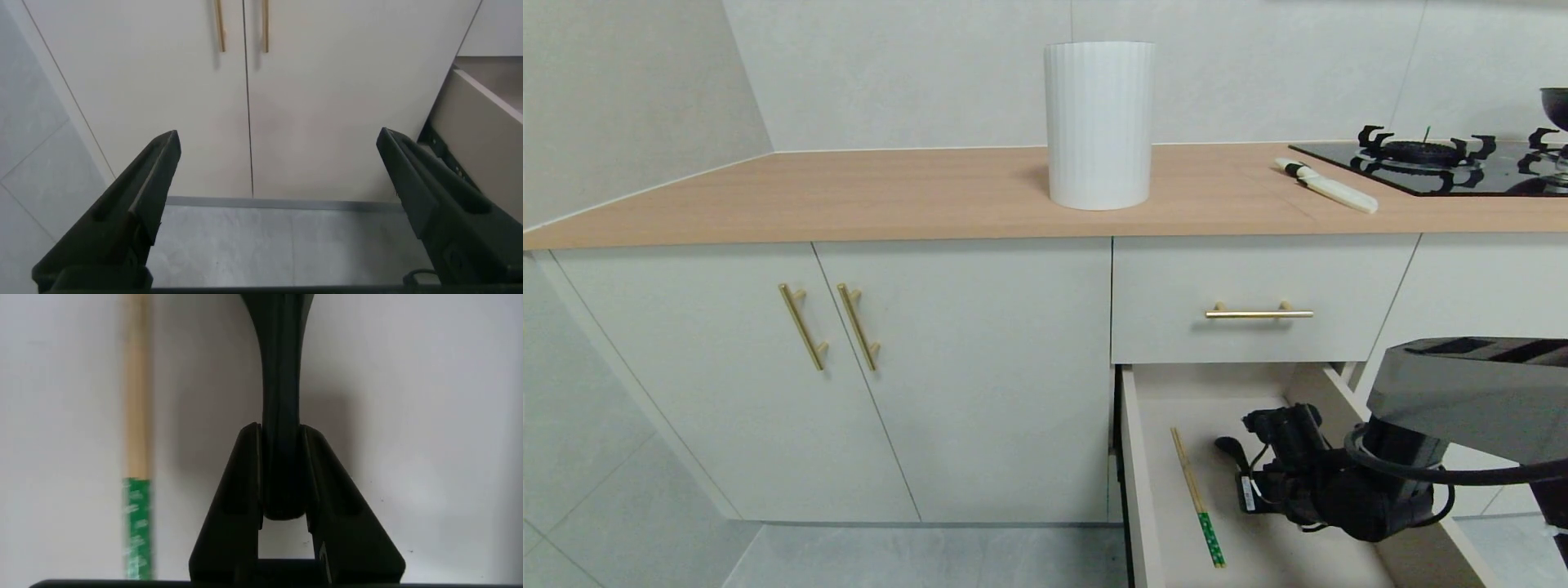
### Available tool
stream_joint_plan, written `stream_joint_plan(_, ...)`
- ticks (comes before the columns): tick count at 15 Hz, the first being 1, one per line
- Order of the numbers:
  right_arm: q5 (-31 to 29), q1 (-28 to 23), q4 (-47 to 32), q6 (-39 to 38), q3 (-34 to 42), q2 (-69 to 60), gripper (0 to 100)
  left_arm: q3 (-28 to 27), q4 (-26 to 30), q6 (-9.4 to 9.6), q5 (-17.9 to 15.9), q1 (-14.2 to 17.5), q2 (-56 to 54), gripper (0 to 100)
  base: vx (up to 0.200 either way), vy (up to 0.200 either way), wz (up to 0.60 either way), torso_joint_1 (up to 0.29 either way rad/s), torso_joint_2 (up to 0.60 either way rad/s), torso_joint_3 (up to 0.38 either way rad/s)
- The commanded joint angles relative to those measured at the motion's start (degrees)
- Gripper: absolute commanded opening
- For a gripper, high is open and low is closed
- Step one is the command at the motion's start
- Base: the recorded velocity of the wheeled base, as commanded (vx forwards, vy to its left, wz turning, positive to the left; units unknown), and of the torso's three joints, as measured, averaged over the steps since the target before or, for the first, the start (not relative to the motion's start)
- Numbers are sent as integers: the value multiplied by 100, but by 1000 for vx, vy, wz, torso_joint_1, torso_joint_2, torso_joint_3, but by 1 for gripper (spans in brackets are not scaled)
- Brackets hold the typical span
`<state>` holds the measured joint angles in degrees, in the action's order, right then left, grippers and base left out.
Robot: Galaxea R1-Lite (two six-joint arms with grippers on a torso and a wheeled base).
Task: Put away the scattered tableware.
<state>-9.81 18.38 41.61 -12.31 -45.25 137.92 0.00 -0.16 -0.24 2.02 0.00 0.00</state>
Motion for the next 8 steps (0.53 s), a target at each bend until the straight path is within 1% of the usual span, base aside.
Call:
stream_joint_plan(1, -82, 34, -3, 27, 8, 173, 0, 0, -2, -2, 0, 0, 0, 100, 0, 0, 0, 0, 0, 0)
stream_joint_plan(3, -258, 60, -3, 27, -1, 217, 0, 0, -2, -2, 0, 0, 0, 100, 0, 0, 0, 0, 0, 0)
stream_joint_plan(8, -267, 60, -3, 36, -10, 217, 0, 0, -2, -2, 0, 0, 0, 100, 0, 0, 0, 0, 0, 0)
